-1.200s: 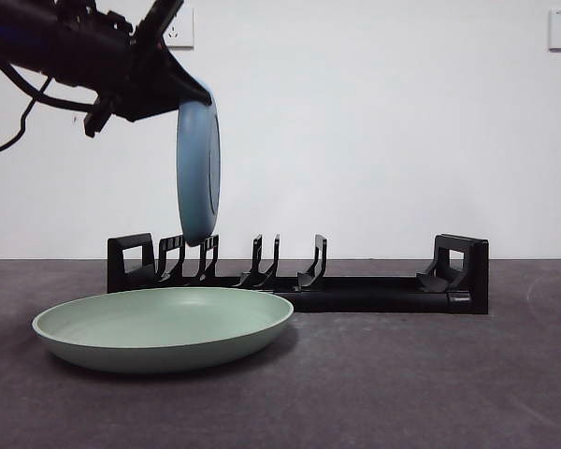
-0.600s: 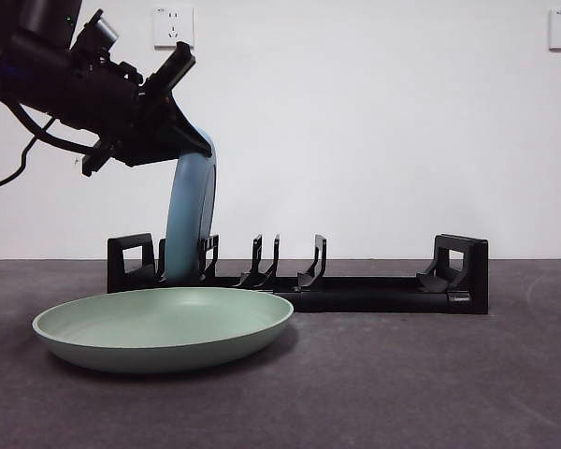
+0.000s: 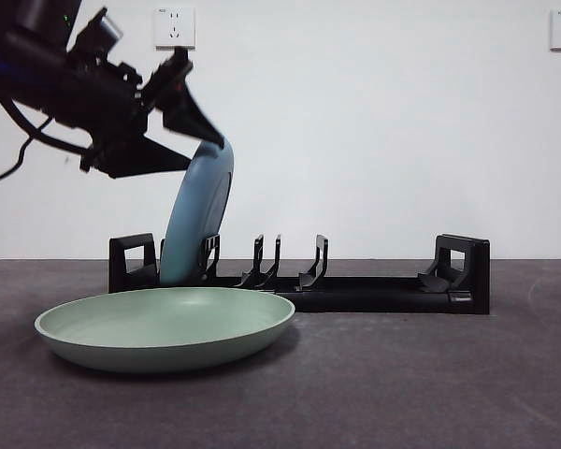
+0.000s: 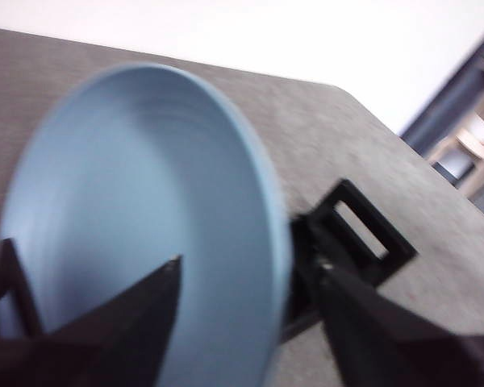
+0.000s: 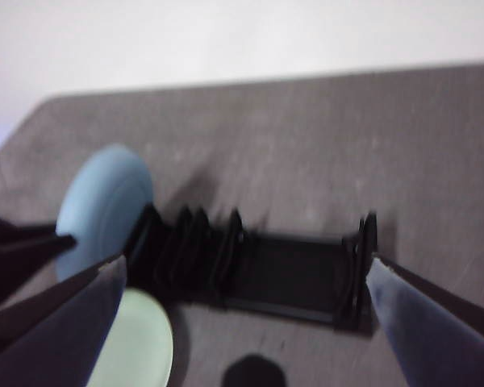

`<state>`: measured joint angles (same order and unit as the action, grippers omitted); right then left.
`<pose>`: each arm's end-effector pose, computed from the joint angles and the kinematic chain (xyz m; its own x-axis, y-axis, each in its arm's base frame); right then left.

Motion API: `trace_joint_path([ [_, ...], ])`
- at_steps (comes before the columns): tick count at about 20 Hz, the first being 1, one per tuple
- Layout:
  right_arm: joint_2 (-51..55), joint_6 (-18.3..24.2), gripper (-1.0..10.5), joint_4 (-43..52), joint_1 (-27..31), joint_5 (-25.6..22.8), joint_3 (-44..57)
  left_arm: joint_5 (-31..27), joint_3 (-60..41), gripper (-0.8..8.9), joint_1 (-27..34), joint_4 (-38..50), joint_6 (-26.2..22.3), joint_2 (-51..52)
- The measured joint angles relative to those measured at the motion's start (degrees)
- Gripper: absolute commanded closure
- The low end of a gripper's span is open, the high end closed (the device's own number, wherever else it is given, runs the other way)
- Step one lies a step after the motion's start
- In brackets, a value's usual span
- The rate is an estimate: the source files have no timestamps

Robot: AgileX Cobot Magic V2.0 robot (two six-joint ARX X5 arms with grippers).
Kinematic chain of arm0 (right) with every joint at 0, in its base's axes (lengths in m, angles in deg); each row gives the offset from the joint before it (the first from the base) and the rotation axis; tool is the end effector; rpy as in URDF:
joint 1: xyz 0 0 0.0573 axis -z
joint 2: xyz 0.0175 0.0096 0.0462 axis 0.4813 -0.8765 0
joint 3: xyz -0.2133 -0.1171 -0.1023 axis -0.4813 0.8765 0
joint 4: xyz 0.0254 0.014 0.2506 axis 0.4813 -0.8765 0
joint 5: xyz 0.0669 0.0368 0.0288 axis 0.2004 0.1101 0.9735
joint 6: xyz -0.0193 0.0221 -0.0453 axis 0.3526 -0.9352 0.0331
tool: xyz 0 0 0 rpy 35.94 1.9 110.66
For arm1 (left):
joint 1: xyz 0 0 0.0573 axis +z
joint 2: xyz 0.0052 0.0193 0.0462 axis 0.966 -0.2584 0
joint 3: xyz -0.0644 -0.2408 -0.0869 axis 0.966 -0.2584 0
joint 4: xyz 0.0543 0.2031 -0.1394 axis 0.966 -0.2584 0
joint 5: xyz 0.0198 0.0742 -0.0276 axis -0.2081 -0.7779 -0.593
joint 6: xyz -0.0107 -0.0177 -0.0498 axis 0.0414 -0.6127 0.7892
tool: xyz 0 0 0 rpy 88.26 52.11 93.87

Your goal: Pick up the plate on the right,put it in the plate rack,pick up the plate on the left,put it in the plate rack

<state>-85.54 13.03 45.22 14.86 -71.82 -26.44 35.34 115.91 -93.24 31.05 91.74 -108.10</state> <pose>0.2072 0.0565 0.3980 0.8103 0.3769 -0.4488 -0.3036 0.9249 0.2287 0.3128 -0.1152 0.2338 0.7131 -0.6612 -0.2332 0.5466 0.7326 -0.4056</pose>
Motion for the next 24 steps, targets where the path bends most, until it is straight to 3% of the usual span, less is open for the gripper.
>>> trace_joint_path([
  [6,-4.66,-0.02,4.5,-3.19,-0.09,10.54,0.0,-0.44,0.0,4.32,-2.14,-4.39,-8.09,9.92],
  [9,-8.09,-0.04,4.5,-4.2,-1.44,13.46,0.0,-4.09,0.0,4.32,-3.98,-10.05,-13.97,16.76],
  [13,-16.55,0.0,4.6,-4.74,-6.69,14.1,0.0,-16.61,0.0,4.36,-9.07,-23.67,-28.02,30.49],
  [17,-26.32,0.24,5.4,-3.08,-11.85,14.01,0.0,-31.21,0.0,4.36,-15.19,-35.74,-40.37,40.5],
  [22,-38.88,0.28,5.4,2.19,-15.76,13.99,0.0,-46.47,0.0,4.36,-24.26,-41.79,-47.76,46.97],
  [24,-43.08,0.2,6.1,4.5,-16.59,13.97,0.0,-50.6,0.0,4.36,-26.34,-42.27,-49.48,47.21],
])
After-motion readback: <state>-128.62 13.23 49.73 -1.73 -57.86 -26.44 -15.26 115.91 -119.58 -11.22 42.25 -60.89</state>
